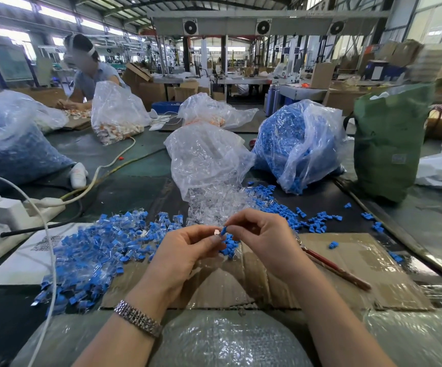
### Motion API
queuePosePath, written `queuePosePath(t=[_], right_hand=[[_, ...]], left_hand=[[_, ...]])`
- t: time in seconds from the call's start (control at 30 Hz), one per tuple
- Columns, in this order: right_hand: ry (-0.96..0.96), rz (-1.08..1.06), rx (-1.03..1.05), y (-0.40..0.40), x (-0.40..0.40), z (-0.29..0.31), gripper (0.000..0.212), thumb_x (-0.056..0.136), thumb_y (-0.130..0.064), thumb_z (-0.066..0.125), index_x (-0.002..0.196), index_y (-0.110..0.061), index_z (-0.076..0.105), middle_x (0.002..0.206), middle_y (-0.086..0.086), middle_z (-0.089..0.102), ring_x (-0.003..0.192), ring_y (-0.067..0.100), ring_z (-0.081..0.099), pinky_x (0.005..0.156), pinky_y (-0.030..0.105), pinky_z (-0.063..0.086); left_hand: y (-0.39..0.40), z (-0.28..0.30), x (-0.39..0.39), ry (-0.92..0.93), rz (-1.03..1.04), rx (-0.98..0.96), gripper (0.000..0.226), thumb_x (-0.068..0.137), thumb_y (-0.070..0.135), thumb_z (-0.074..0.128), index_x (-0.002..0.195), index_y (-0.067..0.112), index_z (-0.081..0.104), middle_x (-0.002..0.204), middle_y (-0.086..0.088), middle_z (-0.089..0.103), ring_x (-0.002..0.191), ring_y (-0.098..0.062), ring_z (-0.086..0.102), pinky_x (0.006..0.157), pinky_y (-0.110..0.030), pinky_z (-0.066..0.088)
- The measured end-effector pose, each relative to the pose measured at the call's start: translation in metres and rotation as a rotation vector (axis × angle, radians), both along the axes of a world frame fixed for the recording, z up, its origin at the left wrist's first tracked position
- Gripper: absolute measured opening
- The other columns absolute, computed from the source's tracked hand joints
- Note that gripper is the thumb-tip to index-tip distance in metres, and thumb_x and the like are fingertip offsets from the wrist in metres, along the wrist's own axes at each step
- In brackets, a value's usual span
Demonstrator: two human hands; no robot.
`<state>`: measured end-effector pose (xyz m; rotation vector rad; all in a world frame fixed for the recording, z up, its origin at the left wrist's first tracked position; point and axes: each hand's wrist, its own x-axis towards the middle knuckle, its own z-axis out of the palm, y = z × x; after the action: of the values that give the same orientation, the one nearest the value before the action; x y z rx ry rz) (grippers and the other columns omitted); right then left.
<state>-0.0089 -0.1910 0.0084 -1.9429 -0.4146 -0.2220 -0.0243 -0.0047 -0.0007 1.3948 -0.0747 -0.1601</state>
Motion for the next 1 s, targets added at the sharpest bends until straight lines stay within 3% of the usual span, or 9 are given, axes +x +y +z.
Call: queuePosePath(t=[0.37,0.57,0.6,0.7,0.77,0.87,1.0], right_hand=[[-0.092,-0.018,-0.118,0.004,-0.001,-0.003,0.011,0.089,-0.016,0.076,0.088,-0.027,0.074,0.078,-0.016,0.068,0.071,0.003,0.062,0.069,0.018,0.050],[-0.006,-0.106,-0.062,-0.004,-0.003,0.008,0.013,0.088,-0.034,0.076,0.098,-0.029,0.070,0.083,-0.011,0.068,0.071,0.001,0.059,0.068,0.019,0.049],[0.016,-0.194,-0.146,-0.009,-0.003,0.012,0.019,0.088,-0.040,0.074,0.102,-0.029,0.068,0.089,-0.011,0.066,0.079,0.003,0.060,0.073,0.021,0.049],[0.200,-0.493,-0.788,-0.031,-0.009,0.019,0.054,0.086,-0.063,0.065,0.121,-0.022,0.057,0.122,0.001,0.054,0.117,0.021,0.050,0.097,0.038,0.045],[0.382,-0.588,-1.035,-0.043,-0.019,0.015,0.070,0.082,-0.068,0.065,0.127,-0.016,0.054,0.132,0.010,0.049,0.124,0.030,0.043,0.103,0.043,0.042],[0.493,-0.551,-1.087,-0.052,-0.029,0.011,0.059,0.086,-0.064,0.063,0.121,-0.018,0.059,0.126,0.009,0.057,0.119,0.029,0.050,0.100,0.045,0.046],[0.411,-0.520,-1.048,-0.047,-0.034,0.018,0.024,0.094,-0.042,0.057,0.097,-0.018,0.060,0.098,0.002,0.057,0.087,0.022,0.057,0.071,0.034,0.044]], left_hand=[[0.001,-0.008,0.006,-0.013,0.002,-0.116,0.023,0.074,0.010,0.076,0.097,0.010,0.081,0.102,-0.021,0.077,0.094,-0.028,0.076,0.074,-0.024,0.061],[0.003,-0.009,0.008,0.009,-0.007,-0.123,0.023,0.076,0.009,0.076,0.099,0.009,0.080,0.104,-0.020,0.076,0.097,-0.030,0.076,0.075,-0.026,0.062],[0.003,-0.010,0.009,0.023,-0.005,-0.133,0.023,0.076,0.009,0.076,0.098,0.010,0.080,0.103,-0.021,0.076,0.096,-0.029,0.076,0.073,-0.028,0.062],[0.005,-0.011,0.010,0.032,-0.003,-0.163,0.023,0.074,0.008,0.076,0.096,0.009,0.081,0.101,-0.023,0.076,0.090,-0.028,0.076,0.072,-0.029,0.062],[0.006,-0.012,0.012,0.012,0.004,-0.158,0.023,0.074,0.008,0.077,0.097,0.008,0.080,0.101,-0.023,0.076,0.091,-0.028,0.076,0.076,-0.028,0.062],[0.005,-0.013,0.012,-0.005,0.006,-0.147,0.023,0.074,0.009,0.077,0.097,0.008,0.080,0.101,-0.022,0.076,0.092,-0.028,0.075,0.078,-0.028,0.061],[0.005,-0.012,0.010,0.000,0.011,-0.150,0.023,0.074,0.011,0.077,0.097,0.010,0.081,0.100,-0.021,0.076,0.090,-0.027,0.075,0.073,-0.026,0.060]])
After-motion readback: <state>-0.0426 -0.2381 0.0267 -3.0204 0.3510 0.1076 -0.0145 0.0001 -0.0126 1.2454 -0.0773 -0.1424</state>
